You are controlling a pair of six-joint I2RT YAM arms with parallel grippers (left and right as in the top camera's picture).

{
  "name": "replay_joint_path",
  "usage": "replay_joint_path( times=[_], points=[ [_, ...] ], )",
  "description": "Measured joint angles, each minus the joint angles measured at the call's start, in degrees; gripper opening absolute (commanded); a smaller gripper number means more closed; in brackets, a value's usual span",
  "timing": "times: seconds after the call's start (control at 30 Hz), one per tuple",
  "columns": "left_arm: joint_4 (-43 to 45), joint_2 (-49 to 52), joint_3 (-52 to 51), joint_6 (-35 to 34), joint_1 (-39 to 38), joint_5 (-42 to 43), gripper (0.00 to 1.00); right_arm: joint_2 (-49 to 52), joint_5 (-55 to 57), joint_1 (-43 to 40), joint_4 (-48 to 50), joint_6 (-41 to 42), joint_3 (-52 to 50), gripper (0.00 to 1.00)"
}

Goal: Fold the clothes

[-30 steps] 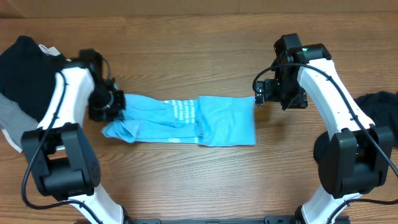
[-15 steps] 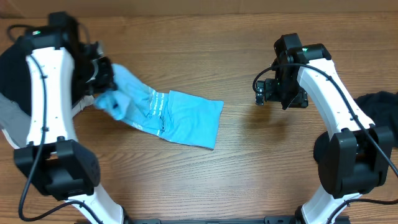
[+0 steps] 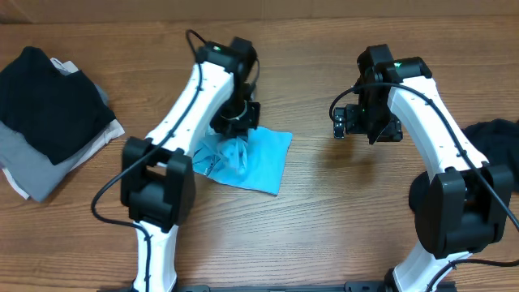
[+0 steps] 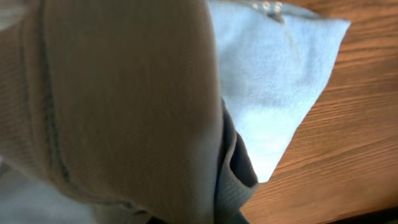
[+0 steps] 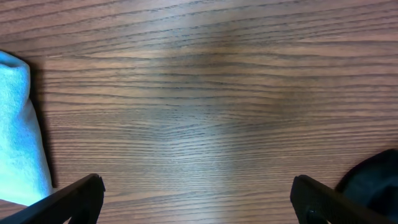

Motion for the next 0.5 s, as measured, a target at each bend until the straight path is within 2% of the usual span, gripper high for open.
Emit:
replay_joint_path(
  times=[0.37, 0.5],
  points=[
    [-1.57, 0.11, 0.02, -2.89, -1.27, -1.55, 0.05, 0.0, -0.07, 0.0, 0.02, -0.09, 0.0, 1.0],
    [0.09, 0.11, 0.04, -4.2, -1.84, -1.92, 0.1, 0.0, -0.17, 0.0, -0.02, -0.11, 0.0, 1.0]
  ],
)
